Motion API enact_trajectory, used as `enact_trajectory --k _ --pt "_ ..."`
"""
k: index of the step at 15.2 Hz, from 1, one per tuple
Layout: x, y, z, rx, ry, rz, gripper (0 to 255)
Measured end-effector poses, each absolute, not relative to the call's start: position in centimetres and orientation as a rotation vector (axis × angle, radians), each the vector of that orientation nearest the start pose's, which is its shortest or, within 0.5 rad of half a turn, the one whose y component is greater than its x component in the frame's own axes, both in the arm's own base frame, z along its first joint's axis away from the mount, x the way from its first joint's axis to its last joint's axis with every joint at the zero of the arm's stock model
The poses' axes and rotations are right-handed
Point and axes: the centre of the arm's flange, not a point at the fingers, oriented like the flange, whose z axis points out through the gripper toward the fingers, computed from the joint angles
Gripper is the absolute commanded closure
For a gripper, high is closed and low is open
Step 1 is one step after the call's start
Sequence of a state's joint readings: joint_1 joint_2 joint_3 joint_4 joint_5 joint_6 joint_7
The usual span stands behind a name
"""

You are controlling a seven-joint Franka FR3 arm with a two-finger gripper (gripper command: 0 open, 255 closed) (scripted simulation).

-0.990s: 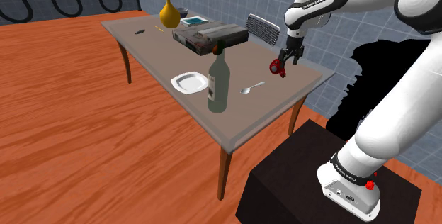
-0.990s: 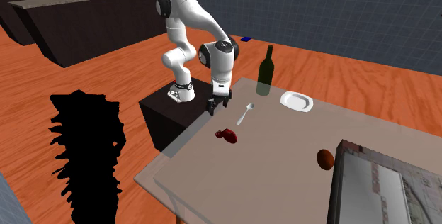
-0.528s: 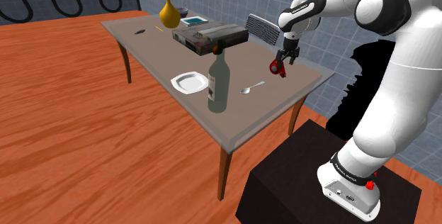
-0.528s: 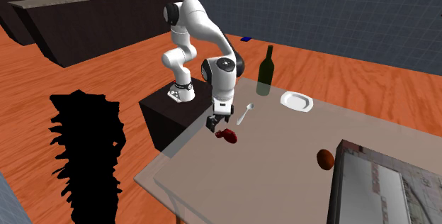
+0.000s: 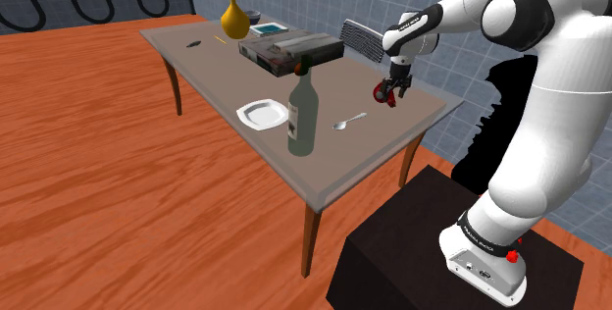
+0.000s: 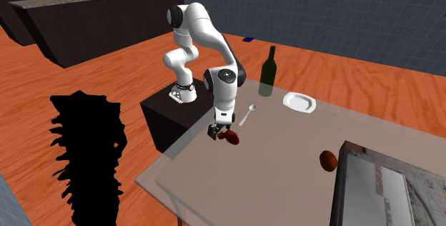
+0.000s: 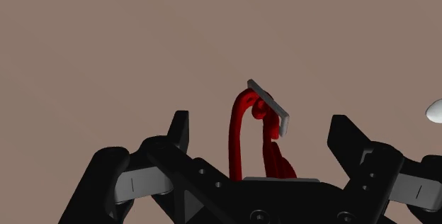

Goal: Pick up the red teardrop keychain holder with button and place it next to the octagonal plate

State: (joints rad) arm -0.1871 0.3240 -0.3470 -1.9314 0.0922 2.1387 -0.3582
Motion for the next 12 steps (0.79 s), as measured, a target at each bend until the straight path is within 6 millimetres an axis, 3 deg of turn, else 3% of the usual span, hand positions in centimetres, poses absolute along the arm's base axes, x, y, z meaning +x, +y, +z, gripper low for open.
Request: enact_trajectory --k 5,6,12 --pt "52.65 -29.58 31.96 -3.109 0.34 0.156 0" --pt "52.65 -29.58 31.96 -3.109 0.34 0.156 255" --pt "52.65 -29.57 31.96 -3.109 0.34 0.157 255"
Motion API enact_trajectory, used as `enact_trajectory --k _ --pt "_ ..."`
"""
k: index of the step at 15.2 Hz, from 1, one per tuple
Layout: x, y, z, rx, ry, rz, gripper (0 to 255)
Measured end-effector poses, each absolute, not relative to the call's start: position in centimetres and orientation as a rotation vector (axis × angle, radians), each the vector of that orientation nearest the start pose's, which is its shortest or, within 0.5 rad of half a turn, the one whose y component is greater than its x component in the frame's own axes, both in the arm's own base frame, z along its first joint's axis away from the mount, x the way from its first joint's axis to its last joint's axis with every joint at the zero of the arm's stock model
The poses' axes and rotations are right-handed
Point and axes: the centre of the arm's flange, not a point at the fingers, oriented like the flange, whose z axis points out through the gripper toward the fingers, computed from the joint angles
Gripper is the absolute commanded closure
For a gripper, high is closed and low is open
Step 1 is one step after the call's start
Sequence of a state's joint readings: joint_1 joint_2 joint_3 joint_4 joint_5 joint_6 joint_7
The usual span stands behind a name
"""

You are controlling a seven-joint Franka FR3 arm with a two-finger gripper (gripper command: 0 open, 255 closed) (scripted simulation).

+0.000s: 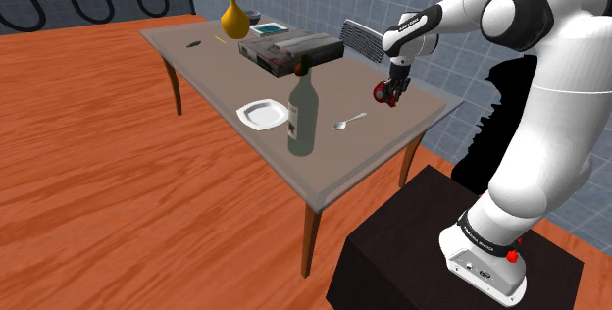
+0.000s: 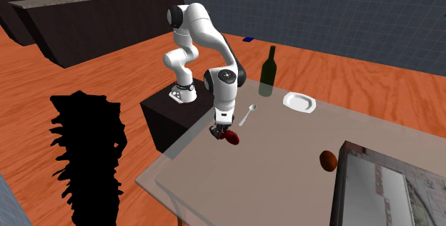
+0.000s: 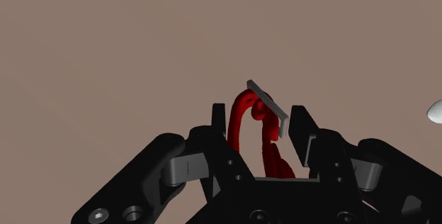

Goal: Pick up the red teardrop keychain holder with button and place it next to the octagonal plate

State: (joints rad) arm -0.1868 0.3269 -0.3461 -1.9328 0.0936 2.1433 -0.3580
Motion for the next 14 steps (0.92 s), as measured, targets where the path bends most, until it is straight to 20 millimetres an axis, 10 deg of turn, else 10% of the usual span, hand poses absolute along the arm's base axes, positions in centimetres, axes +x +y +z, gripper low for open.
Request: enact_trajectory --k 14 --pt "52.7 -29.5 36.7 -3.109 0.34 0.156 255"
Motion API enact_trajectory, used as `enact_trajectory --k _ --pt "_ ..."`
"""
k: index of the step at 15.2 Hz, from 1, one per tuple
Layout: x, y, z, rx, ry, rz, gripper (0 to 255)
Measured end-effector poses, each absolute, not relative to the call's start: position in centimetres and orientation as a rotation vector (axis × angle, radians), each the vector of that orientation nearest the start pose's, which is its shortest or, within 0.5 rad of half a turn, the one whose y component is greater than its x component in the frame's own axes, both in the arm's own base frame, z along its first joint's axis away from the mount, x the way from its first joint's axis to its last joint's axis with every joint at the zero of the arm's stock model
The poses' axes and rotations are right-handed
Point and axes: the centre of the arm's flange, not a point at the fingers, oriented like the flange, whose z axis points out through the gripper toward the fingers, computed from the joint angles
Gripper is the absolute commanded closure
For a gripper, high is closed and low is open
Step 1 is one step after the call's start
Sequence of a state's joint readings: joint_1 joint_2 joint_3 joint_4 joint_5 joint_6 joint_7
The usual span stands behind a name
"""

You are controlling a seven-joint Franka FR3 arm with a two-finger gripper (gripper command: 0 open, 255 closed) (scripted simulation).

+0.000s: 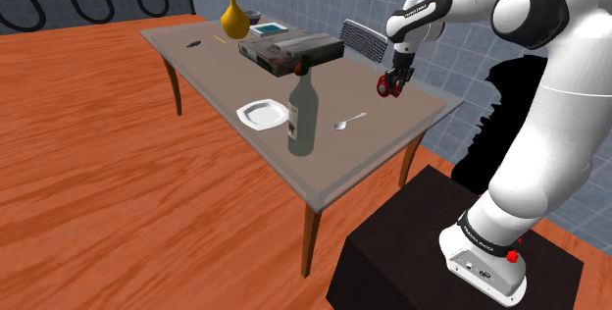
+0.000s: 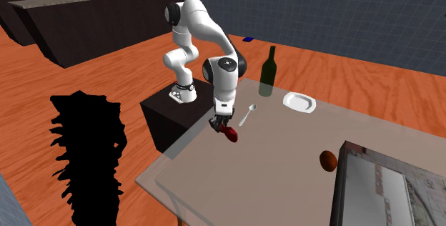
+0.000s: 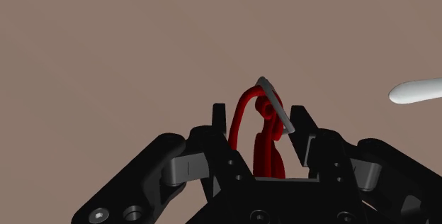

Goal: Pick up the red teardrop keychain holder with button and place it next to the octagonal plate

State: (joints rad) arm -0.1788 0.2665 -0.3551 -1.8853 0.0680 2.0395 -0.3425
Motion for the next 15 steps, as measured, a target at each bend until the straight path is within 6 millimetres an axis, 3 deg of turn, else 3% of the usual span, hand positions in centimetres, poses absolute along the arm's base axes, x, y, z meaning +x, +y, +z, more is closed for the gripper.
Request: enact_trajectory --k 15 --pt "52.6 -29.5 44.6 -3.109 0.34 0.156 255"
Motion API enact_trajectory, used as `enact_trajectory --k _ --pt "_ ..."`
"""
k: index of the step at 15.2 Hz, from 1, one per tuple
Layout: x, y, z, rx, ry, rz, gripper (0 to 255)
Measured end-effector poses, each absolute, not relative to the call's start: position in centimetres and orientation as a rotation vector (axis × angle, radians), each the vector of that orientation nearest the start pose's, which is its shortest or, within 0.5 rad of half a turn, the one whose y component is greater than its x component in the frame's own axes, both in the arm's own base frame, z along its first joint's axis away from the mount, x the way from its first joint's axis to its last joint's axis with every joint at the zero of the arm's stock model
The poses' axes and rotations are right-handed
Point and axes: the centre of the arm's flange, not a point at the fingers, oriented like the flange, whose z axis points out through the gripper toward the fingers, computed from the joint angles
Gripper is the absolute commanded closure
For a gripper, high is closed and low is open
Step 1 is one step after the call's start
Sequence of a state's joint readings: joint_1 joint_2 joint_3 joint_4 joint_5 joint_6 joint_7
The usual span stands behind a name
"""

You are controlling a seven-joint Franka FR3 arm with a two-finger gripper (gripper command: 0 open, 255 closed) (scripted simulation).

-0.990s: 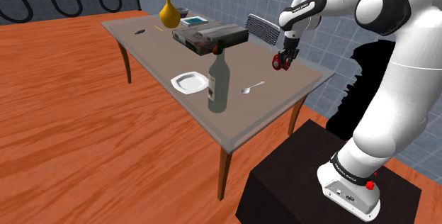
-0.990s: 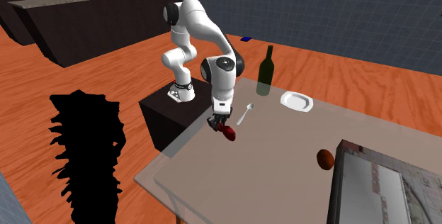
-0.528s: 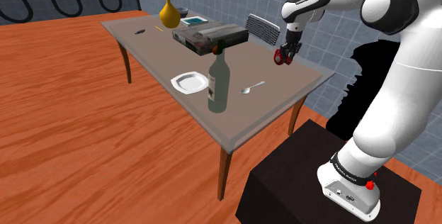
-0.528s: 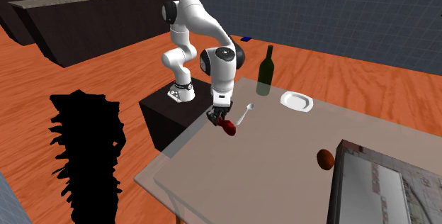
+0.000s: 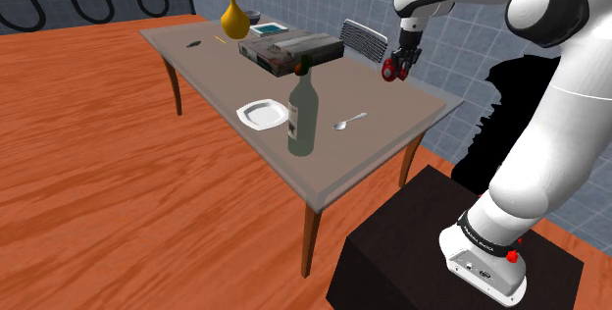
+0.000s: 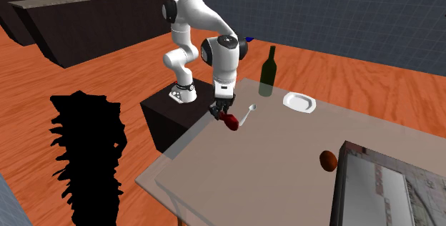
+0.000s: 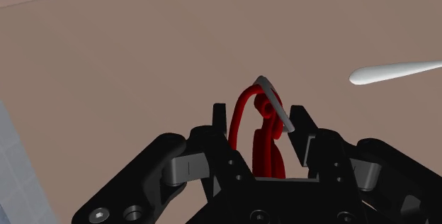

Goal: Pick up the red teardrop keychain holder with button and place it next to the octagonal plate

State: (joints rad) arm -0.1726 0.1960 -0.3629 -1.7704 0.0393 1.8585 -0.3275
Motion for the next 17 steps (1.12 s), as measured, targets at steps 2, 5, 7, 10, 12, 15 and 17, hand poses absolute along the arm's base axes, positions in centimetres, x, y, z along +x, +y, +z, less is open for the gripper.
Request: enact_trajectory --k 2,5,7,10,12,15,17 --pt "52.7 -29.5 45.7 -3.109 0.34 0.156 255" --pt "52.7 -29.6 47.2 -3.109 0.34 0.156 255" --pt "52.6 -29.5 48.2 -3.109 0.34 0.156 255" --pt "53.7 -27.2 48.6 -3.109 0.339 0.156 255" --pt "54.9 -25.2 48.4 -3.109 0.339 0.157 255" --pt "56.7 -21.7 48.2 -3.109 0.338 0.157 255" --pt "58.1 -19.4 48.4 -3.109 0.338 0.156 255"
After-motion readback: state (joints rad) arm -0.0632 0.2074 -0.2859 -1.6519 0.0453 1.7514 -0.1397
